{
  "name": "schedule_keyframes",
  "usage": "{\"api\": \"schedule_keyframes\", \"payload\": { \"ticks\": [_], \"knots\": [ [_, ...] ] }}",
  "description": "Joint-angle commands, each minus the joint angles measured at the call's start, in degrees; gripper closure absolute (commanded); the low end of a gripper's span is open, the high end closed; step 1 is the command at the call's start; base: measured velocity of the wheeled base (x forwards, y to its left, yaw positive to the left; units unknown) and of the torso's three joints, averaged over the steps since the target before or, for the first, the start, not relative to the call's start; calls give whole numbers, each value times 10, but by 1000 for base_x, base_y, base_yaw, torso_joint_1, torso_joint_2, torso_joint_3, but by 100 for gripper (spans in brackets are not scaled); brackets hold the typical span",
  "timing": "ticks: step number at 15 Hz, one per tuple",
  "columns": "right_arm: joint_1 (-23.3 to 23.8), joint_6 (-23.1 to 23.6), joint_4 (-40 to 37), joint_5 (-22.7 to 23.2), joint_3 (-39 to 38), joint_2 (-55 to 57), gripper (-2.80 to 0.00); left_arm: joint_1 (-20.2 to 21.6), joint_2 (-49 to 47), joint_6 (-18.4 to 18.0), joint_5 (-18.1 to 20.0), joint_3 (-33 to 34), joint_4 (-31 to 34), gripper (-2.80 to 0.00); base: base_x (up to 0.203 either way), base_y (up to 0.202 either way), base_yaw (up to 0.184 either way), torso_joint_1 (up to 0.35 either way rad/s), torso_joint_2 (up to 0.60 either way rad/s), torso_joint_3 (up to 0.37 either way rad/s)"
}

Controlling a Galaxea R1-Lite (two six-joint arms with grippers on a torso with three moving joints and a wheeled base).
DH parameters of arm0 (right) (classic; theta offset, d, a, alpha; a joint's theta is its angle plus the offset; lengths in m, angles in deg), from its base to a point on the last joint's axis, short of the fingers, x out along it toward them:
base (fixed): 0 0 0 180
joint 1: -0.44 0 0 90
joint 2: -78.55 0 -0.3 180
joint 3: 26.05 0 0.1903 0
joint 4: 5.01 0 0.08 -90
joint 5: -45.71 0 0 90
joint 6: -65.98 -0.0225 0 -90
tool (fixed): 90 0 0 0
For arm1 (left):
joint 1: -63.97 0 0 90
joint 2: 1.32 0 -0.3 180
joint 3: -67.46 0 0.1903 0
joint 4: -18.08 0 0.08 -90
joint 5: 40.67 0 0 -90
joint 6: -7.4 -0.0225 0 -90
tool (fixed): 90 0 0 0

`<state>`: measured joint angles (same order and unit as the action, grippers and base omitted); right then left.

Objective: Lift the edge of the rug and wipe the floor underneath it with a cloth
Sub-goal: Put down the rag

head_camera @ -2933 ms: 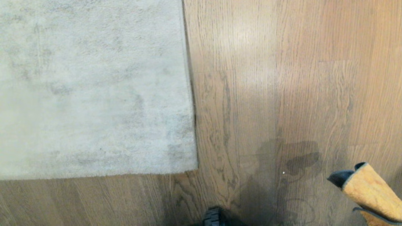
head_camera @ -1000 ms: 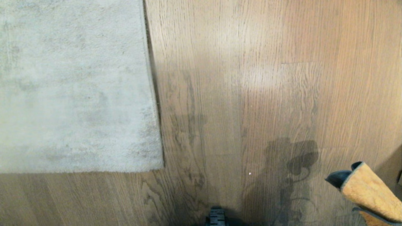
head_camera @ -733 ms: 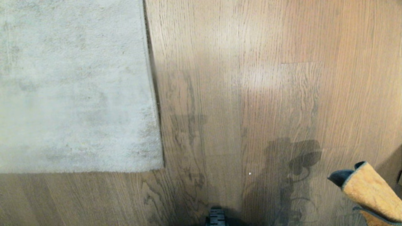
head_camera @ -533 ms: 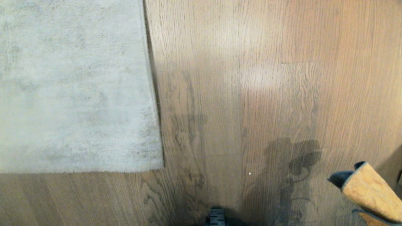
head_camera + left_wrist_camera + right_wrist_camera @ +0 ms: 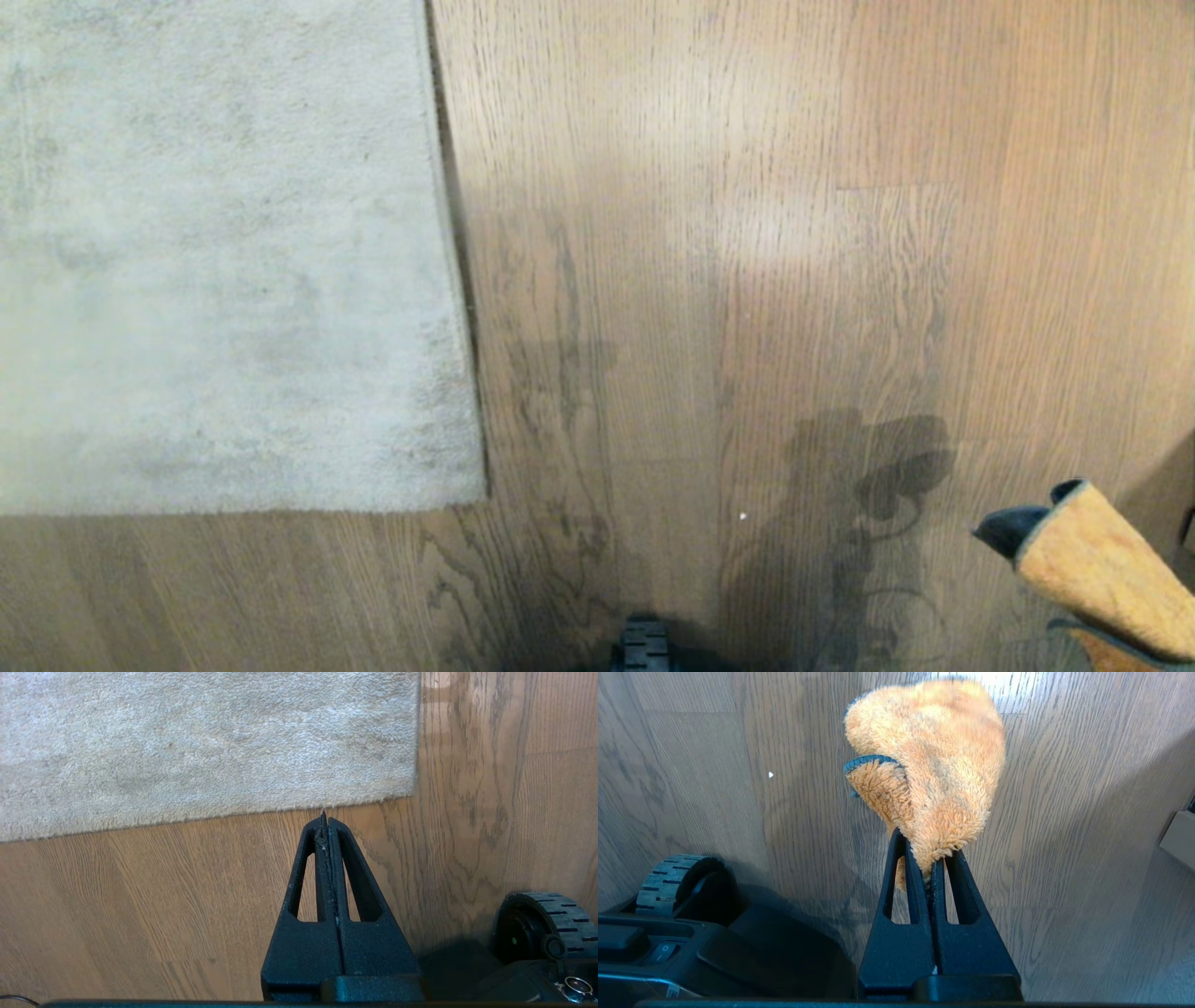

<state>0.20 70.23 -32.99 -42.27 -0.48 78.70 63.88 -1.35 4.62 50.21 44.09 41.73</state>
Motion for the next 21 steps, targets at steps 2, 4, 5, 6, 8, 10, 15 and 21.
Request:
{"api": "schedule_keyframes", "payload": {
  "ticks": [2, 4, 5, 6, 8, 10, 15, 21],
  "knots": [
    [0, -3, 4, 17, 25, 36, 0, 0, 0, 0, 0, 0, 0, 0, 0, 0, 0, 0, 0, 0],
    [-1, -4, 15, 23, 44, 74, 0, 0, 0, 0, 0, 0, 0, 0, 0, 0, 0, 0, 0, 0],
    [-2, -4, 27, 24, 52, 97, 0, 0, 0, 0, 0, 0, 0, 0, 0, 0, 0, 0, 0, 0],
    [-3, -4, 41, 24, 60, 123, 0, 0, 0, 0, 0, 0, 0, 0, 0, 0, 0, 0, 0, 0],
    [-4, -4, 75, 25, 75, 174, 0, 0, 0, 0, 0, 0, 0, 0, 0, 0, 0, 0, 0, 0],
    [-5, -4, 113, 25, 83, 223, 0, 0, 0, 0, 0, 0, 0, 0, 0, 0, 0, 0, 0, 0],
    [-5, -4, 144, 27, 84, 276, 0, 0, 0, 0, 0, 0, 0, 0, 0, 0, 0, 0, 0, 0],
    [-5, -3, 182, 33, 89, 342, 0, 0, 0, 0, 0, 0, 0, 0, 0, 0, 0, 0, 0, 0]
  ]
}}
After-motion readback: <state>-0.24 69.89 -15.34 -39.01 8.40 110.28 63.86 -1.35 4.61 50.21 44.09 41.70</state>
